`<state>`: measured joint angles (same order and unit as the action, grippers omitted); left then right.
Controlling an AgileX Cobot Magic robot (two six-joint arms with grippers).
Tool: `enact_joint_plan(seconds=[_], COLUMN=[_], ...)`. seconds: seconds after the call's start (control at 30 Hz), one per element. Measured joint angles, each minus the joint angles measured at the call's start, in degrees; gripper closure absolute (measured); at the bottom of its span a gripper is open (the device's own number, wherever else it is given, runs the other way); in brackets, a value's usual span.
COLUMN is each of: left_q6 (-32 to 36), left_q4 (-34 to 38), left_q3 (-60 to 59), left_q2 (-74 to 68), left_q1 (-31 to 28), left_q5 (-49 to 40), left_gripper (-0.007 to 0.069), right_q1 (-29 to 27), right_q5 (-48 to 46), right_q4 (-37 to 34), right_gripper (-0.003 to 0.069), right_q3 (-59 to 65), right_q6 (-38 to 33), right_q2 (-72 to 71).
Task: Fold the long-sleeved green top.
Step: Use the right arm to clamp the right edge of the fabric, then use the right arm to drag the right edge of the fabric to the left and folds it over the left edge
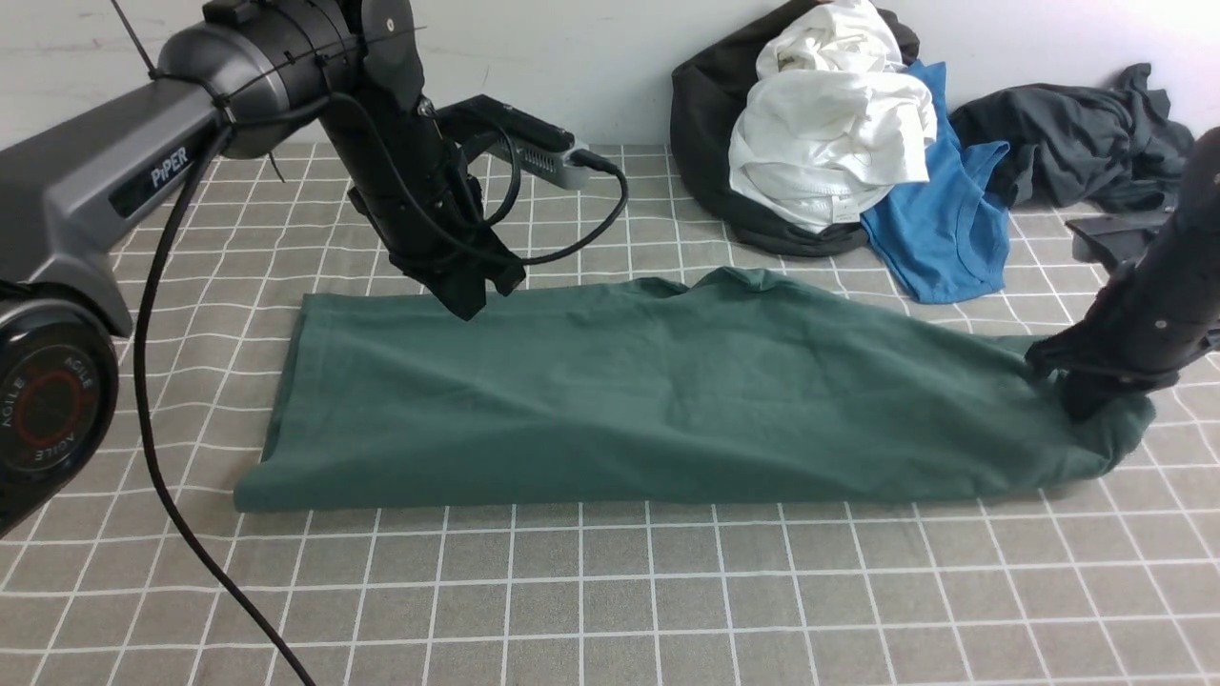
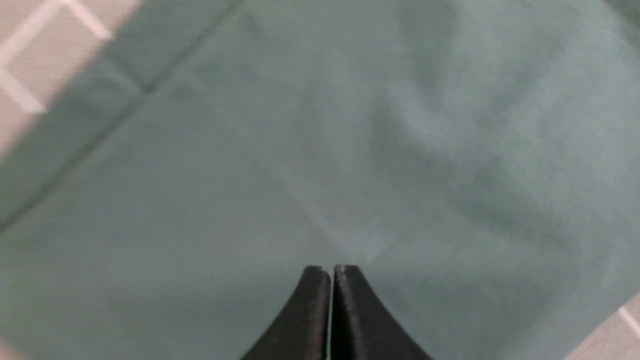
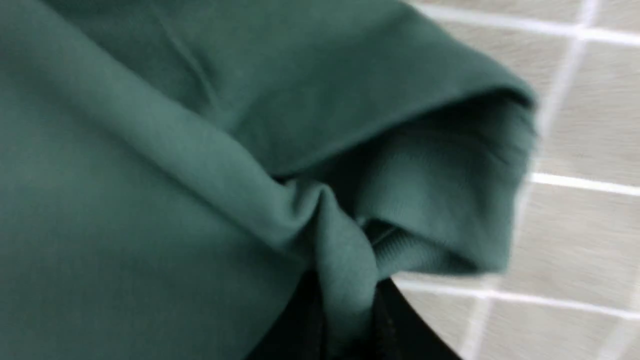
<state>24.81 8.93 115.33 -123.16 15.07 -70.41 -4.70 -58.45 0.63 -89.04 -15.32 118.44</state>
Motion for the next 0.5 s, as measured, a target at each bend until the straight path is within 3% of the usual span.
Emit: enact_joint_plan(seconds=[0.17, 0.27, 0.37, 0.5], left_q6=[-2.5, -3.7, -4.4, -4.8], left_q4=[-3.2, -4.0, -4.2, -4.1], left_q3=[0.0, 0.0, 0.0, 0.0], left_q2=[8.8, 14.3, 17.7, 24.1], left_q1=[-2.9, -4.9, -5.6, -5.8], left_q5=[-0.1, -0.4, -0.6, -1.5], left_gripper=[0.0632, 0.0632, 0.0632, 0.0632], right_q1=[-1.4, -2.2, -1.6, 5.8], right_q5=[-1.1, -1.2, -1.3, -4.2], right_q4=[10.2, 12.5, 12.2, 5.0], right_gripper=[0.0594, 0.0594, 0.0594, 0.0594], right_q3=[0.1, 0.2, 0.0, -5.8], right_q6=[3.0, 3.1, 2.6, -0.7], right_q2=[-9.0, -14.1, -17.8, -21.3])
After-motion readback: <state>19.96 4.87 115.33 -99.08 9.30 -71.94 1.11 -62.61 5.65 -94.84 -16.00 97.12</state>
